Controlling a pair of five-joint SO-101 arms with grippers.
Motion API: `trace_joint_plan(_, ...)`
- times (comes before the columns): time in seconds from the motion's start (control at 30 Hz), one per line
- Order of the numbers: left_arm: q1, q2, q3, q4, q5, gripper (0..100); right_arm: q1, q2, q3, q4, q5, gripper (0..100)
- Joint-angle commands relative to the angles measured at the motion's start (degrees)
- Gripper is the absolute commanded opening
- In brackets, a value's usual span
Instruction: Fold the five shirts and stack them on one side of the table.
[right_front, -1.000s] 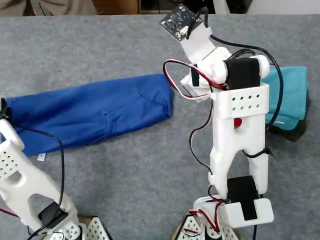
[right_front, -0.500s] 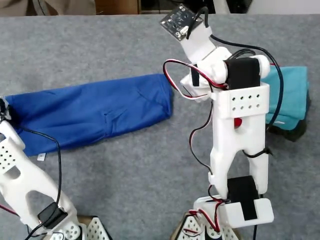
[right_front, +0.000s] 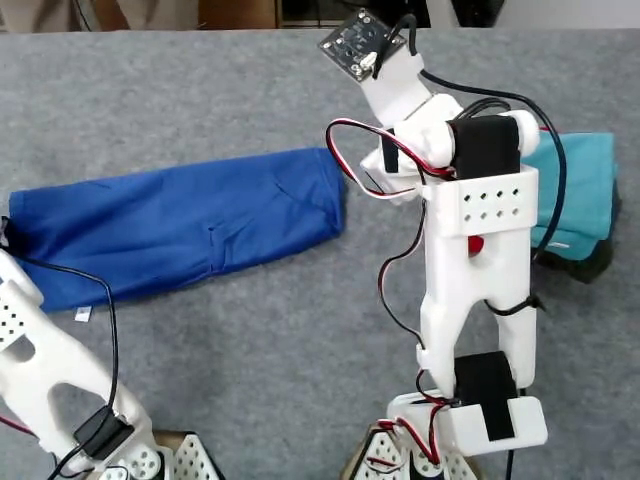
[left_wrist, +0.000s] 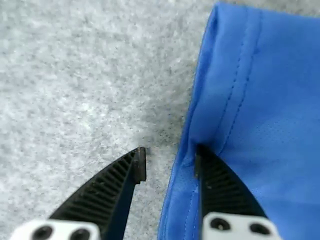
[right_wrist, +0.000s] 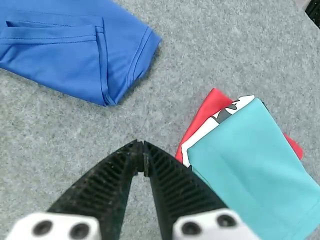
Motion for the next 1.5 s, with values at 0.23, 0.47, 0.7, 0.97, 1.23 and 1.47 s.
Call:
trace_joint_plan(0.23,2.90,-0.48,-21.01,9.14,2.37,17,-0.04,-1.89,0.22,0.70,0.26,0.2)
trace_joint_plan(0.47,2.20,-0.57,-19.08,9.23,2.73,17,-0.22,-1.89,0.22,0.70,0.00,0.2)
trace_joint_plan(0.7,1.76,-5.58,-11.69,9.23,2.81,18,-0.22,-1.89,0.22,0.70,0.26,0.2)
trace_joint_plan(0.97,1.76,-10.86,4.57,6.33,-0.18,19,-0.22,-1.89,0.22,0.70,0.00,0.2)
trace_joint_plan(1.23,0.44,-6.90,3.87,0.79,1.67,19,-0.22,-1.89,0.48,0.79,0.00,0.2)
trace_joint_plan(1.47,0.79,-5.14,2.64,0.79,0.53,19,-1.80,-2.33,3.47,0.70,0.00,0.2)
